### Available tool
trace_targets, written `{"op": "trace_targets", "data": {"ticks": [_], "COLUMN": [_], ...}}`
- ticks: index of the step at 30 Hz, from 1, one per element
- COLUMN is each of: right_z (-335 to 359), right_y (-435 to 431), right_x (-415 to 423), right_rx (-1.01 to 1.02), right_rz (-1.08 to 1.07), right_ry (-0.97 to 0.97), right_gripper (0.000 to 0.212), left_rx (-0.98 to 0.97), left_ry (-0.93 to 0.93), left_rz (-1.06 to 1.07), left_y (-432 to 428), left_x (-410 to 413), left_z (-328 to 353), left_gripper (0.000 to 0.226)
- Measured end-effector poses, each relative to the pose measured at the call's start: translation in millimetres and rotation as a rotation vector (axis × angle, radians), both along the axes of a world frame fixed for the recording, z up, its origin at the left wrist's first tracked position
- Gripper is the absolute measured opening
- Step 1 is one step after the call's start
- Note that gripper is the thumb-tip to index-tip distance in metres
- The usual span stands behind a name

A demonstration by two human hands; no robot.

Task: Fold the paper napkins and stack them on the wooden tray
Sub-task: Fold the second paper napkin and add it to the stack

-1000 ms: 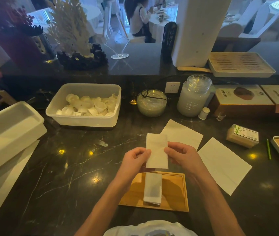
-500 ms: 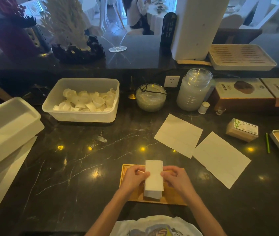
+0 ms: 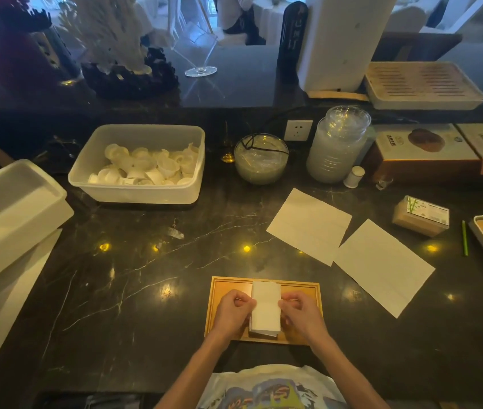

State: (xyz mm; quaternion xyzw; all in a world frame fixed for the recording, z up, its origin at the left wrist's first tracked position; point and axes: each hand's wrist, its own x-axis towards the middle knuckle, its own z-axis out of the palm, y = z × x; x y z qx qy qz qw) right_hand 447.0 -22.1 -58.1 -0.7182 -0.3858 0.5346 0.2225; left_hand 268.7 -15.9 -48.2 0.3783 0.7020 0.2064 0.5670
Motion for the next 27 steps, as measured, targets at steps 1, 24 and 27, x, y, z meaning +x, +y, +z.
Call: {"op": "trace_targets", "data": {"ticks": [1,24,27], "right_z": [-0.9,19.7,24.7], "right_y": [-1.4,-9.8,-9.5], "right_x": [0.5,-22.9,-23.4], "right_rx": [0.004,-0.219,-0.209], "right_rz": [-0.016,-0.220,-0.190], "right_ry": [0.000,0.686,0.679], "right_gripper": [0.006,0.033,0.032], "left_rx": [-0.008,-0.136,-0.133], "left_ry": [0.004,-0.360,-0.377], "left_rz": [0.016,-0.077,-0.115], "left_y": [-1.2,-14.3,-10.3], "left_x": [-1.0,13.8,12.8], "left_z": [-1.0,8.0,7.3], "left_gripper": [0.009,0.069,0.062]}}
